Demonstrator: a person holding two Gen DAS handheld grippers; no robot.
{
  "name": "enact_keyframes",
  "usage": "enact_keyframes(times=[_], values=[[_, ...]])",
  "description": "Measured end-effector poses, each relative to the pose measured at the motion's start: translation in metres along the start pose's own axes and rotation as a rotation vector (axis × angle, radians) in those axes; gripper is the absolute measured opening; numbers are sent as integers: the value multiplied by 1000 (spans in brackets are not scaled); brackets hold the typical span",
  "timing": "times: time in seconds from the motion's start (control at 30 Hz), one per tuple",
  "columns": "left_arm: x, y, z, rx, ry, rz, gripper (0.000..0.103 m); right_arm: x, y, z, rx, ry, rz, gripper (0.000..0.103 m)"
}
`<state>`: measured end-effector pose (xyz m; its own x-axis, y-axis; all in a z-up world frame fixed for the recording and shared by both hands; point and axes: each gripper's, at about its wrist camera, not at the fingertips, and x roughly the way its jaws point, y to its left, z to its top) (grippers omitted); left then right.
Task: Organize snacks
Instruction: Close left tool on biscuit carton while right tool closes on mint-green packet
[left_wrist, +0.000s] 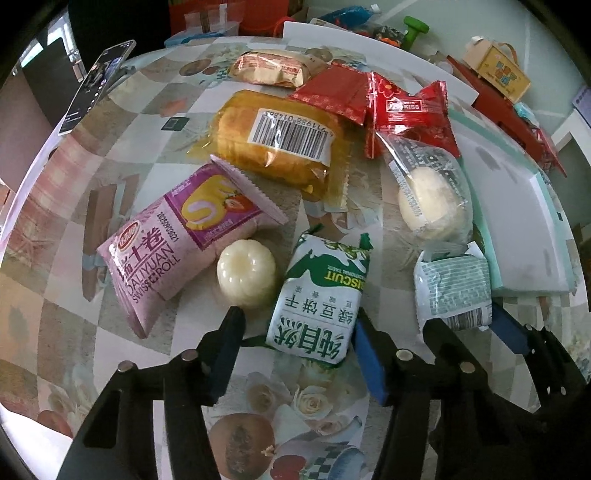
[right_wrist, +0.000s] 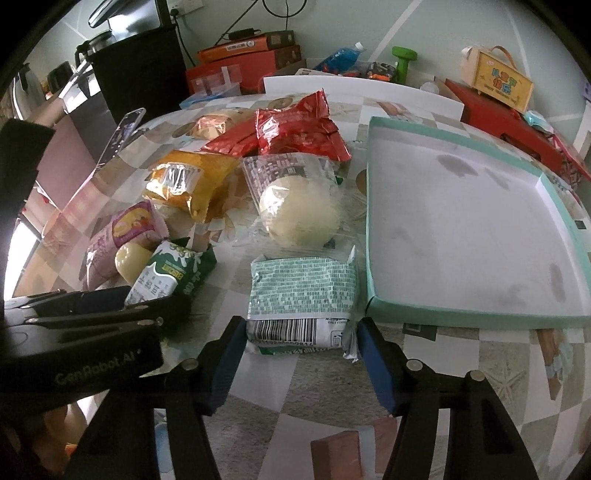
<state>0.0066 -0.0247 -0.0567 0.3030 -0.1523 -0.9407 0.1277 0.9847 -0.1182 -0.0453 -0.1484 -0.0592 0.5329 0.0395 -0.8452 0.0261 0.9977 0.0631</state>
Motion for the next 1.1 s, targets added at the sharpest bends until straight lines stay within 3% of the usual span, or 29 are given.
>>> enact_keyframes(times=[0.27, 0.73, 0.93, 1.1], values=[[4, -6, 3, 17, -4, -5, 56, 7, 0, -1, 1, 11, -5, 65], [10, -26, 3, 72, -23, 55, 56, 13, 8, -2, -41, 8, -66, 65], [2, -18, 0, 56, -4, -50, 44, 6, 5, -4, -19, 6, -38, 63], [-1, -15, 3, 43, -6, -80, 43, 0, 2, -3, -8, -7, -14, 61]])
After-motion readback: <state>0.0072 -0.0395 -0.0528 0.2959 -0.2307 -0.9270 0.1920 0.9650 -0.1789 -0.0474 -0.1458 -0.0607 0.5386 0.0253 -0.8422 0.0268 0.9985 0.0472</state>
